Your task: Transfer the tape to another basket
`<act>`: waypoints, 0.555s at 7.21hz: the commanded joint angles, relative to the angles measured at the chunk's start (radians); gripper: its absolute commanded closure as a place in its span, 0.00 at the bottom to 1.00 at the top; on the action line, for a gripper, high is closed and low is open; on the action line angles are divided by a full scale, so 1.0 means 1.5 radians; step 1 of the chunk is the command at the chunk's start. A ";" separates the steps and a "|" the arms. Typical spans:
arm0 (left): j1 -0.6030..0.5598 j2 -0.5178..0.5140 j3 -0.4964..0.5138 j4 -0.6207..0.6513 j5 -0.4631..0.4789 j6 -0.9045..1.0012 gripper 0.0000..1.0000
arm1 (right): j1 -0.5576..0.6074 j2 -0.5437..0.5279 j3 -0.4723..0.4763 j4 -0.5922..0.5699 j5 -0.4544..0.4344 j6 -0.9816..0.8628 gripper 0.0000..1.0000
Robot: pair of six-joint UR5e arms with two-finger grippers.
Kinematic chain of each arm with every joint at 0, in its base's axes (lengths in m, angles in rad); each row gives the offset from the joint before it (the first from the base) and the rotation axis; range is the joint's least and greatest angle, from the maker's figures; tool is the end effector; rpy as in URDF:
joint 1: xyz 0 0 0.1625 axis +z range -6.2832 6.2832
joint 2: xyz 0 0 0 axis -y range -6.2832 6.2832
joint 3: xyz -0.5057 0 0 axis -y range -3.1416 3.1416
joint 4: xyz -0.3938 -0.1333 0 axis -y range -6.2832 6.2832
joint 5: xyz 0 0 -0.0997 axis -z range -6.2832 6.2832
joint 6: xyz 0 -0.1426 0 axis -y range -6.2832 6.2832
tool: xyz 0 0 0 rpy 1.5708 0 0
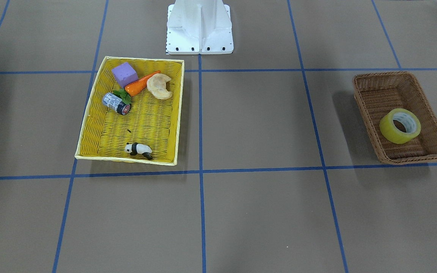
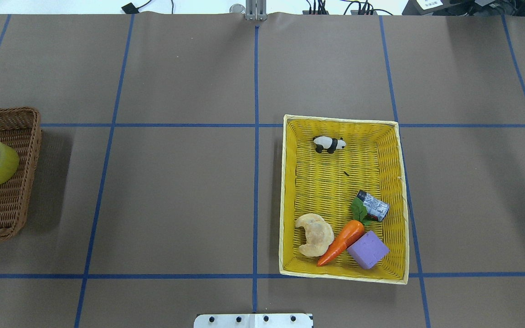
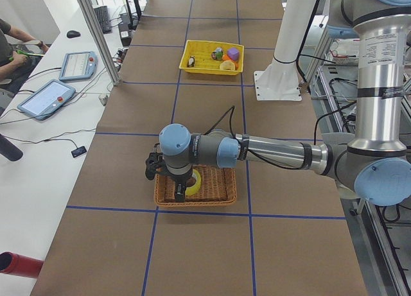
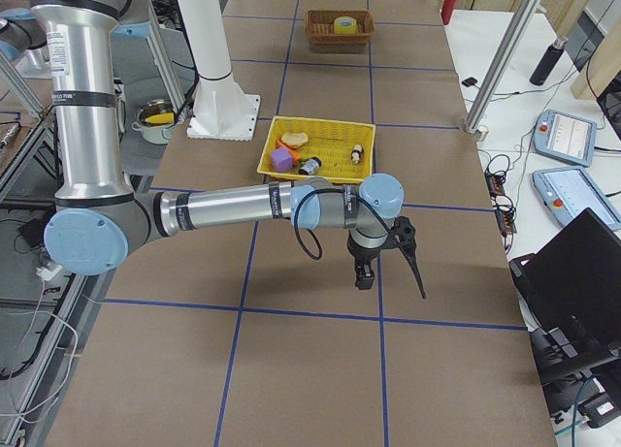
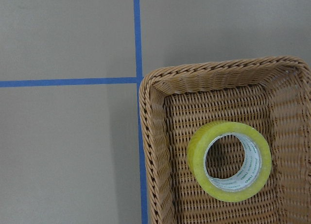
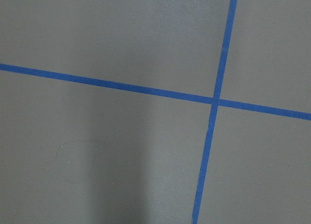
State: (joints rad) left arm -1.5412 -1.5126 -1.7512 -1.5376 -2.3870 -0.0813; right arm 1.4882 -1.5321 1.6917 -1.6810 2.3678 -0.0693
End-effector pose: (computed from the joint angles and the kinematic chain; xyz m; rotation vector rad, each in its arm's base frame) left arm -0.0155 -0.4701 0.7078 0.0387 0.8190 -0.0125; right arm -0.0111 -0.5137 0.6998 0.0415 -0.7981 -0.1634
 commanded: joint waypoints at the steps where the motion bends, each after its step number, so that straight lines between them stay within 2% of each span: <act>1: 0.000 -0.005 -0.006 -0.001 0.046 -0.051 0.02 | 0.000 0.000 0.000 0.003 -0.002 -0.001 0.00; 4: 0.000 0.000 -0.006 -0.004 0.037 -0.050 0.02 | 0.000 -0.003 -0.001 0.003 -0.003 -0.001 0.00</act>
State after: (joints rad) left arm -1.5416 -1.5174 -1.7584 -1.5403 -2.3239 -0.1553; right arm 1.4880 -1.5337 1.6901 -1.6768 2.3645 -0.0706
